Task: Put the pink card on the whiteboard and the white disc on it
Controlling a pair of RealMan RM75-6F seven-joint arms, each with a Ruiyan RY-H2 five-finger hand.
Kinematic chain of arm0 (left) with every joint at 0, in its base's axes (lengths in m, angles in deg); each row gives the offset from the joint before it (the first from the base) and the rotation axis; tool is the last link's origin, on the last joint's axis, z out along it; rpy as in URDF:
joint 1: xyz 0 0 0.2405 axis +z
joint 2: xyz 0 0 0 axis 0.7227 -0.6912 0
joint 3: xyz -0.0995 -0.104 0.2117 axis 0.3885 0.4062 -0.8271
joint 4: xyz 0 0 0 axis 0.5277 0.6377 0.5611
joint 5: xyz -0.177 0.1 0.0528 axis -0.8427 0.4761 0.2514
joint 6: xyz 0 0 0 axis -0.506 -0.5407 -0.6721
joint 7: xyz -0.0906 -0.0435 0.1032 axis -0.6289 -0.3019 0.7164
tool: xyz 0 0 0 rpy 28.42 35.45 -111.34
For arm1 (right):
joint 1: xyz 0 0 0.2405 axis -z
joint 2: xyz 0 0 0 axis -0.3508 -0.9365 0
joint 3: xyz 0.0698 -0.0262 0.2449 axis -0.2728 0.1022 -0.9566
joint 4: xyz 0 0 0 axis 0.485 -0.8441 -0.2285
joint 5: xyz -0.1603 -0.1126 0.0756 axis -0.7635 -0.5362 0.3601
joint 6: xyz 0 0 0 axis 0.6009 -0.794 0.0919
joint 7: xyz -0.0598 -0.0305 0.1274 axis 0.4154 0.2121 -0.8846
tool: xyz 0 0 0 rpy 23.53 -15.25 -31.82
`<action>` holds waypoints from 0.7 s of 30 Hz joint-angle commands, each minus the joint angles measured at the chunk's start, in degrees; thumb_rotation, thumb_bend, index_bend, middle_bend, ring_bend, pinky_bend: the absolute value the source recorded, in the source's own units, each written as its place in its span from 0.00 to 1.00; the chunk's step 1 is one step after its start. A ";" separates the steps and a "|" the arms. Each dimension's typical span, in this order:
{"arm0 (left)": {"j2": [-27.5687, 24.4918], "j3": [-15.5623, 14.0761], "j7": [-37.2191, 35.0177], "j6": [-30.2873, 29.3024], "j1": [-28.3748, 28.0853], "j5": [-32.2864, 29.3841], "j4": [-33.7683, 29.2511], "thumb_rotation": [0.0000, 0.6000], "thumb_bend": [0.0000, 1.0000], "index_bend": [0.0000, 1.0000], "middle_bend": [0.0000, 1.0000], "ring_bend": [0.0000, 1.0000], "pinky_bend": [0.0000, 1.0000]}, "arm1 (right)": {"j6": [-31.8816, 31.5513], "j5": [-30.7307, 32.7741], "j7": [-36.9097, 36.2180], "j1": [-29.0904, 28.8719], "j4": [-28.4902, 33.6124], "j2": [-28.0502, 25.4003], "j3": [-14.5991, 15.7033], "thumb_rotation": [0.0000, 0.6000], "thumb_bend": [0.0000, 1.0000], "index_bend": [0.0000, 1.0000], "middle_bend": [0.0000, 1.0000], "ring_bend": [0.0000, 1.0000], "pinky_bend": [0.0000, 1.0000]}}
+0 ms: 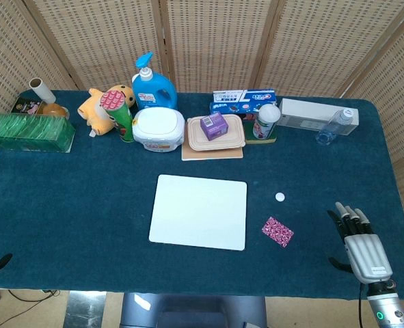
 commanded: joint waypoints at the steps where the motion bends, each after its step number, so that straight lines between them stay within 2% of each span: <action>1: 0.14 0.12 0.66 0.36 -0.16 -0.31 -0.31 1.00 0.07 0.00 0.00 0.00 0.00 | 3.14 0.83 0.69 -2.01 1.35 1.09 -0.21 1.00 0.00 0.08 0.00 0.00 0.00; 9: 0.69 0.50 3.38 1.97 -0.78 -1.91 -1.35 1.00 0.07 0.00 0.00 0.00 0.00 | 10.71 4.04 5.63 -6.86 4.11 5.54 -1.67 1.00 0.00 0.08 0.00 0.00 0.00; 21: 0.54 0.83 3.65 2.75 -1.12 -3.08 -1.65 1.00 0.07 0.00 0.00 0.00 0.00 | 15.42 9.58 10.69 -10.47 2.33 11.30 -2.96 1.00 0.00 0.08 0.00 0.00 0.00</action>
